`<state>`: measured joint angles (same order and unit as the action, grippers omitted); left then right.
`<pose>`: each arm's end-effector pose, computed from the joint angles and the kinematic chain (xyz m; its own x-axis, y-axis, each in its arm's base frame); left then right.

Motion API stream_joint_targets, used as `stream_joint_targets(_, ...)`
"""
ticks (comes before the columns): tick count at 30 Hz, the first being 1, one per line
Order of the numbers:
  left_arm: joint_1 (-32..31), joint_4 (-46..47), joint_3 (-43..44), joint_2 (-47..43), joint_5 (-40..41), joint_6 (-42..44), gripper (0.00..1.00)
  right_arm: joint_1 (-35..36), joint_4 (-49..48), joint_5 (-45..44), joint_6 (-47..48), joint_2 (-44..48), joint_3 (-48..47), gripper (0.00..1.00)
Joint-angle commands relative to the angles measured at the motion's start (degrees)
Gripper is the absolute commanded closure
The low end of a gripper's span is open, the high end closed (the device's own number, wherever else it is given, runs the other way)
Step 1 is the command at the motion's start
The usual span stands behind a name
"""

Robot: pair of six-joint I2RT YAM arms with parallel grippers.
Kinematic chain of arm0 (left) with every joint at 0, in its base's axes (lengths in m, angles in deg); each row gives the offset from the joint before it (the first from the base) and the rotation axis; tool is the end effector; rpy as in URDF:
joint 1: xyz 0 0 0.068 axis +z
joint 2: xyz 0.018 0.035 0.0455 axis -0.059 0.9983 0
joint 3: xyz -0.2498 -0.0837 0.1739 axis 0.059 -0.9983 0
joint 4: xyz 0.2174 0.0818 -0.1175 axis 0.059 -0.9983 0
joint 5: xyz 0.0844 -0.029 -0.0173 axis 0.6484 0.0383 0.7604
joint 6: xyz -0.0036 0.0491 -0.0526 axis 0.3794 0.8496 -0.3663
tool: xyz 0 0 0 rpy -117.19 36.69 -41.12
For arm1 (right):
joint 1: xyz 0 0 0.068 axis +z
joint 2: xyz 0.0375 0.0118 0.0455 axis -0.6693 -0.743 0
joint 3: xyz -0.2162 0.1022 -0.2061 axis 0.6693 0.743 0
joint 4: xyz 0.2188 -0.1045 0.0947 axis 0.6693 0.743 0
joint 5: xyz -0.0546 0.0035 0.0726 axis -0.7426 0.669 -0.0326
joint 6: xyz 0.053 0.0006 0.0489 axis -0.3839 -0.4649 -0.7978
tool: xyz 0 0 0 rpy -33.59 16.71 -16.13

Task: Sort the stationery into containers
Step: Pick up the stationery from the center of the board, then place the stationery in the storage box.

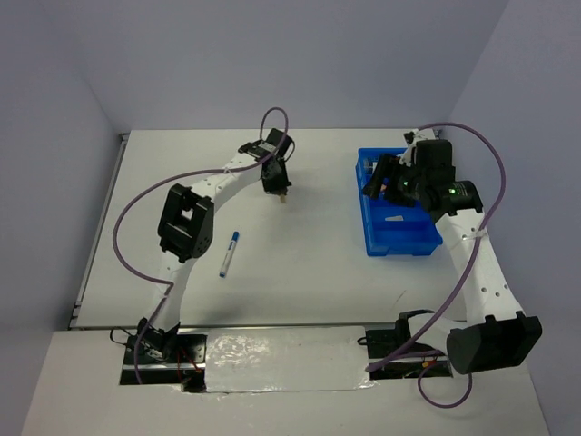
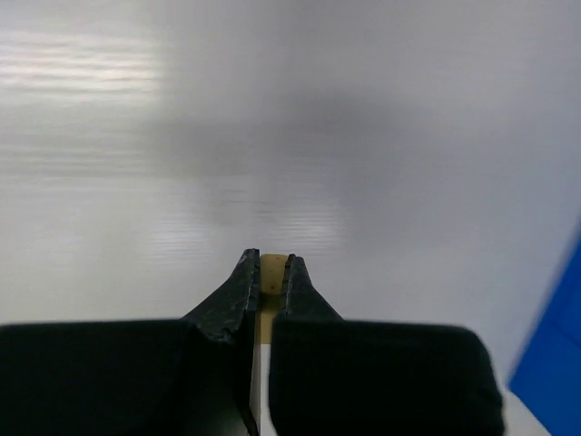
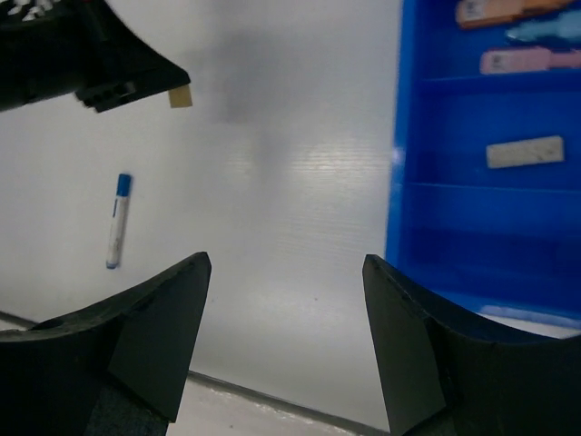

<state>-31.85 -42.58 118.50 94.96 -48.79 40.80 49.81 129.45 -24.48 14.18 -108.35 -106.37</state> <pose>0.4720 -0.2479 0.2179 -0.8350 -0.3381 -0.4341 -0.2310 0.9315 -0.2811 0.2301 0.0445 0.3982 -0.6914 0.2000 -0.6942 -0.0961 0.9269 0.3627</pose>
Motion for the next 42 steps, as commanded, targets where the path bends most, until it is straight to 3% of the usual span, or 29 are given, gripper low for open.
stream_joint_targets(1,-3.96,6.17,7.18,-0.12,-7.39,2.43,1.0,-6.37,3.2,1.68,-0.34,0.88,-1.8,0.24)
stream_joint_targets(7,-9.4,26.88,7.71,-1.18,-21.01,3.66,1.0,-7.35,5.39,-1.65,-4.55,4.83,-4.08,0.24)
stream_joint_targets(12,-12.92,43.68,7.63,1.02,-27.35,-3.27,1.0,-7.35,7.5,-10.7,-11.32,11.34,-3.39,0.24)
stream_joint_targets(17,-16.44,48.28,20.25,10.24,-27.88,-6.88,0.96,-7.35,9.61,-11.68,-15.81,17.76,-2.16,0.24)
stream_joint_targets(19,-17.75,51.25,21.95,13.05,-26.57,-7.23,0.87,-7.35,9.44,-10.2,-17.04,19.78,-1.02,0.24)
stream_joint_targets(27,-19.34,56.1,26.17,21.32,-24.54,-9.17,0.79,-7.44,11.19,-11.06,-17.31,23.74,-1.09,0.24)
stream_joint_targets(32,-20.57,55.67,26.44,23.08,-22.43,-8.55,0.66,-7.35,11.11,-10.19,-17.66,25.23,-2.15,0.24)
stream_joint_targets(39,-20.75,55.58,28.37,23.0,-20.67,-8.73,0.19,-7.35,12.78,-10.27,-15.91,26.2,-4.53,0.24)
stream_joint_targets(42,-21.1,56.28,28.99,21.08,-20.67,-8.38,0.12,-7.35,12.69,-10.1,-15.73,26.03,-4.62,0.24)
